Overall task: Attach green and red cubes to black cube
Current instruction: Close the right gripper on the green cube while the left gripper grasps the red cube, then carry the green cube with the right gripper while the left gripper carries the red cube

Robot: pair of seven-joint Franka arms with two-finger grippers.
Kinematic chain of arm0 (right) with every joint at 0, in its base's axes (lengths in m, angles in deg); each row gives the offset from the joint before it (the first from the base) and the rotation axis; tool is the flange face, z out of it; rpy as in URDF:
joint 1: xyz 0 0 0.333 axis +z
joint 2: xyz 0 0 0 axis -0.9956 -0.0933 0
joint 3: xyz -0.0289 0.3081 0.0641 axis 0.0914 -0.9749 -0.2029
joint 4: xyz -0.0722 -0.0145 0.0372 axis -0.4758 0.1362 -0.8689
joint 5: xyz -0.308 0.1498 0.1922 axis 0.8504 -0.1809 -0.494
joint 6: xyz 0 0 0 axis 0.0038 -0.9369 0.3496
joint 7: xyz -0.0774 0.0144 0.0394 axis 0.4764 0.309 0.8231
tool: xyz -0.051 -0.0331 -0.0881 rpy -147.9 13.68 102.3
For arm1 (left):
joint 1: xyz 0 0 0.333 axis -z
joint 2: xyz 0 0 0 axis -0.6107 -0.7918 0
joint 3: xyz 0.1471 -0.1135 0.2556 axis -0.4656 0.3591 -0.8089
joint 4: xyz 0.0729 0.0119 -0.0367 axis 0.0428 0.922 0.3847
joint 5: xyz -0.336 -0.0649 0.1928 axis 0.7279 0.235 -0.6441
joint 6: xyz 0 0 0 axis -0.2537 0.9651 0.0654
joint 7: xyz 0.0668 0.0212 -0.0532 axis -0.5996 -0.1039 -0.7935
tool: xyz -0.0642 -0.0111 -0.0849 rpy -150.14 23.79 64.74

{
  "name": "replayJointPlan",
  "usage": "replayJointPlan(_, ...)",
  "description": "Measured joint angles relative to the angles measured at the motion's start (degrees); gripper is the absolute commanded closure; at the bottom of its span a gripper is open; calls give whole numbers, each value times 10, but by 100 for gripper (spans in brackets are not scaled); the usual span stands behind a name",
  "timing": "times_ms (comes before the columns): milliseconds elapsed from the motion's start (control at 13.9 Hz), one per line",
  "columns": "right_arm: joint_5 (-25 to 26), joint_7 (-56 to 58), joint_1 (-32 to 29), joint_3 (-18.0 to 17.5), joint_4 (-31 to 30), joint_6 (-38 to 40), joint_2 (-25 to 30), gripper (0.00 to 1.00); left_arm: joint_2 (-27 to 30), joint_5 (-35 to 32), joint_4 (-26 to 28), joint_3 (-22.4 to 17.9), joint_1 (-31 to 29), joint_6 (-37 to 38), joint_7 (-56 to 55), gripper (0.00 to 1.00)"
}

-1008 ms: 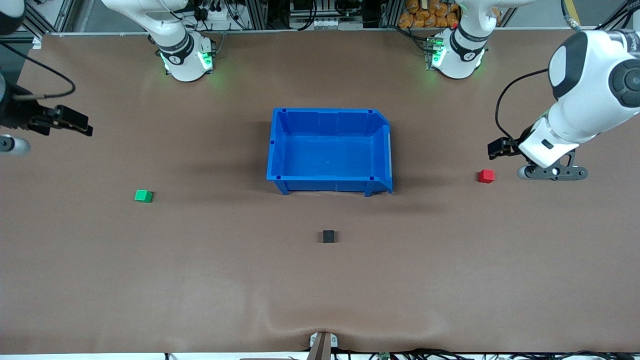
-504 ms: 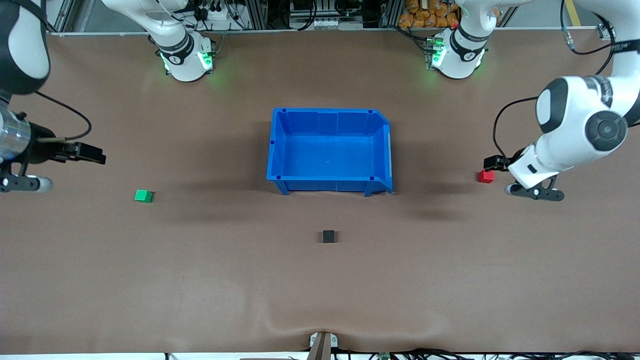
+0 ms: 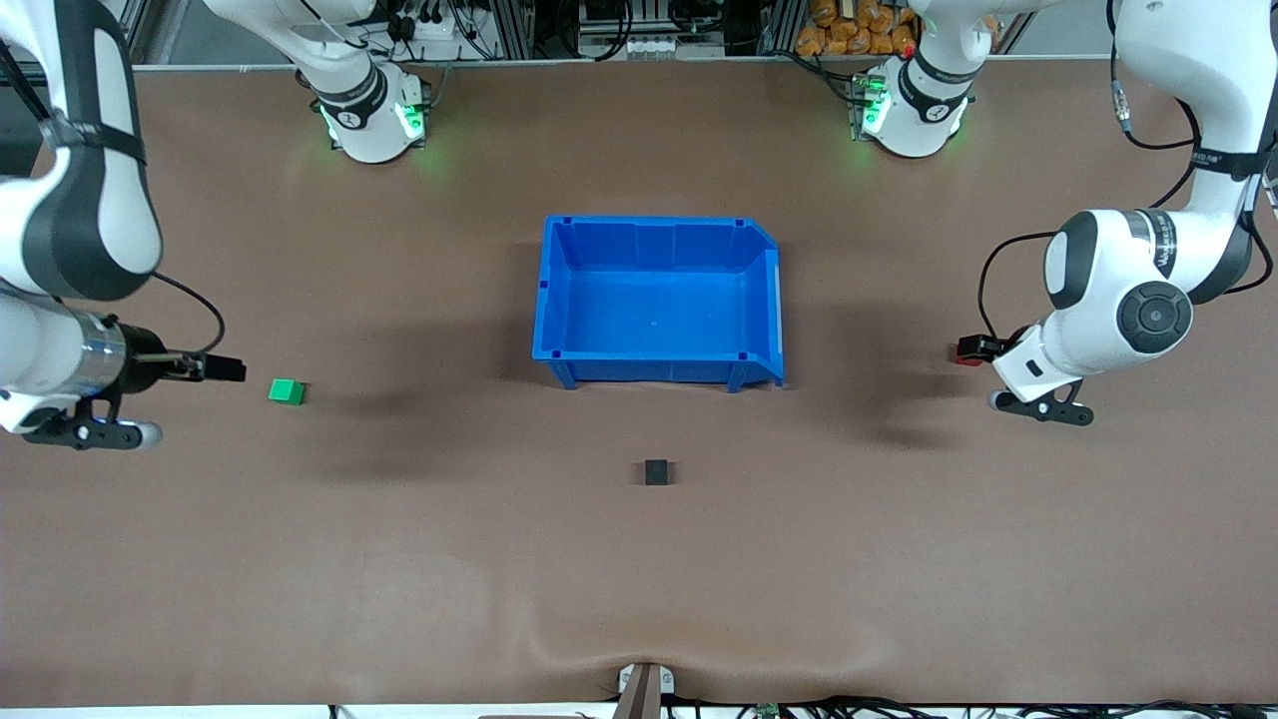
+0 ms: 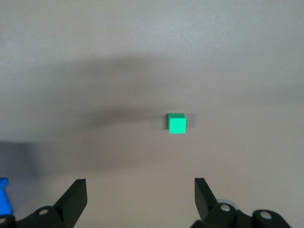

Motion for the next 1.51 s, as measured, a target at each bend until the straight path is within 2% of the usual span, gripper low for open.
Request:
replayJointPlan(360,0,0,-13,1,-46,-55,-21,0,-21,0,51,0,-17,-69,0,0)
replayJointPlan(576,0,0,-27,1,-55,-75,-48,0,-34,0,57,0,-17,-74,-5,0)
replayJointPlan(936,0,0,-33,1,-100,-162,-84,0,-59,0,58,0,-17,-93,-8,0)
replayJointPlan(1008,0,0,-33,1,-105,-172,-93,0,-61,0,58,0,-17,-95,-8,3)
replayJointPlan(1081,0,0,-33,2,-108,-181,-104,0,-62,0,58,0,-17,-96,-8,30)
replayJointPlan(1153,0,0,-35,2,-110,-186,-116,0,-62,0,58,0,-17,-97,-8,67)
replayJointPlan(1225,0,0,-37,3,-110,-188,-127,0,-62,0,58,0,-17,-97,-8,96)
replayJointPlan(1297,1,1,-40,3,-110,-189,-136,5,-62,0,58,0,-17,-97,-11,100)
replayJointPlan(1369,3,2,-43,3,-110,-189,-142,6,-62,0,58,0,-17,-97,-16,100)
replayJointPlan(1513,10,3,-49,4,-110,-189,-151,28,-62,0,58,0,-17,-97,-26,100)
